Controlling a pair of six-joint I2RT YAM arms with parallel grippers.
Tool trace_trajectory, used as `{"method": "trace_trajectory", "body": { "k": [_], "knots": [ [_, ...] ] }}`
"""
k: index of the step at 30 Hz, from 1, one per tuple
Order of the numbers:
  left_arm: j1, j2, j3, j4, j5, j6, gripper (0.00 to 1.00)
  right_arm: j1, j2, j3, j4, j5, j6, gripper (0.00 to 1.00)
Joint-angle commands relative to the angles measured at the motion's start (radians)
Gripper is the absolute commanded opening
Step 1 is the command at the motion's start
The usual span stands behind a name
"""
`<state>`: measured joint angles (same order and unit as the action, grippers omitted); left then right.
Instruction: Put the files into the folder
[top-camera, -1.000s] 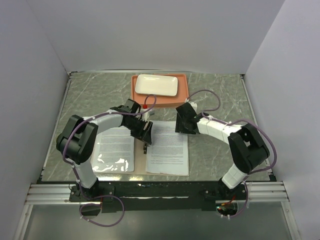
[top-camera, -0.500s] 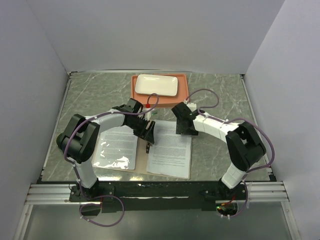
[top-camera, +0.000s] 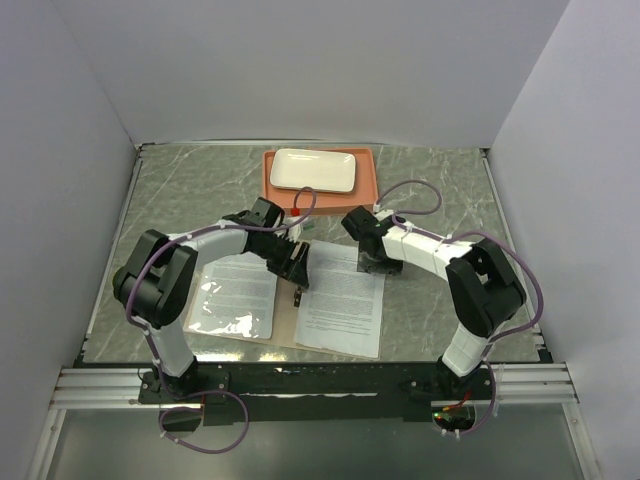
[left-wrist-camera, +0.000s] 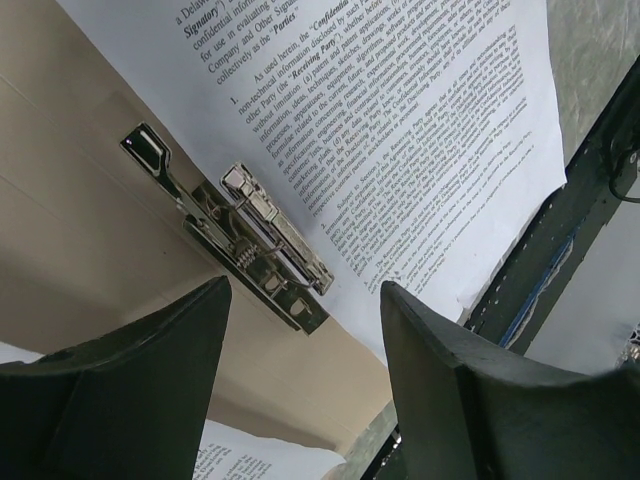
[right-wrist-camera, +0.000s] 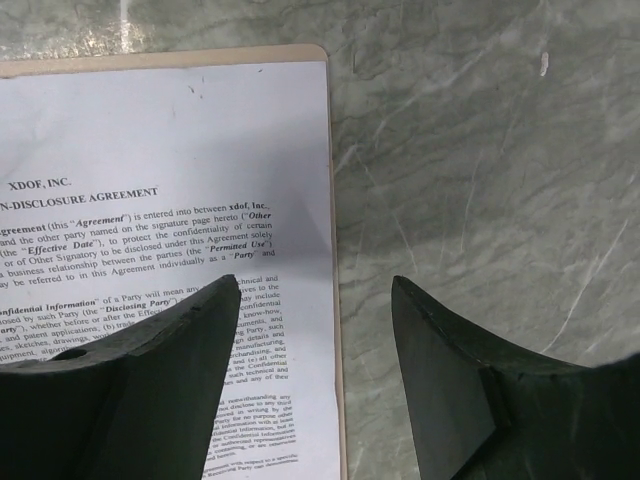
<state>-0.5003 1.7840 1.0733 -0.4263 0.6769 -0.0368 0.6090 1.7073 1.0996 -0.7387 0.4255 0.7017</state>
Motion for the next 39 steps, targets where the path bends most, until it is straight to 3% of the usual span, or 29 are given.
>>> {"method": "trace_trajectory", "body": {
  "k": [1,6,19,22,31,39],
  "knots": [
    [0.011,-0.054,-0.010,0.026,0.041,0.026,0.68,0.014,-0.044,0.002,0.062,-0.008,-0.011,0.70],
    [0.011,-0.049,-0.009,0.027,0.056,0.026,0.68,0.103,-0.032,0.058,0.162,-0.074,-0.059,0.71],
    [0.011,-0.026,0.002,0.031,0.078,0.025,0.67,0.124,0.140,0.097,0.283,-0.252,0.034,0.32],
    [0.011,-0.023,0.001,0.034,0.082,0.026,0.67,0.123,0.170,0.097,0.306,-0.289,0.058,0.27],
    [0.009,-0.008,-0.010,0.052,0.090,0.026,0.67,0.123,0.192,0.086,0.354,-0.355,0.122,0.27],
    [0.012,-0.020,0.019,0.006,0.075,0.026,0.67,0.112,0.120,0.043,0.351,-0.315,0.162,0.30]
  ]
}}
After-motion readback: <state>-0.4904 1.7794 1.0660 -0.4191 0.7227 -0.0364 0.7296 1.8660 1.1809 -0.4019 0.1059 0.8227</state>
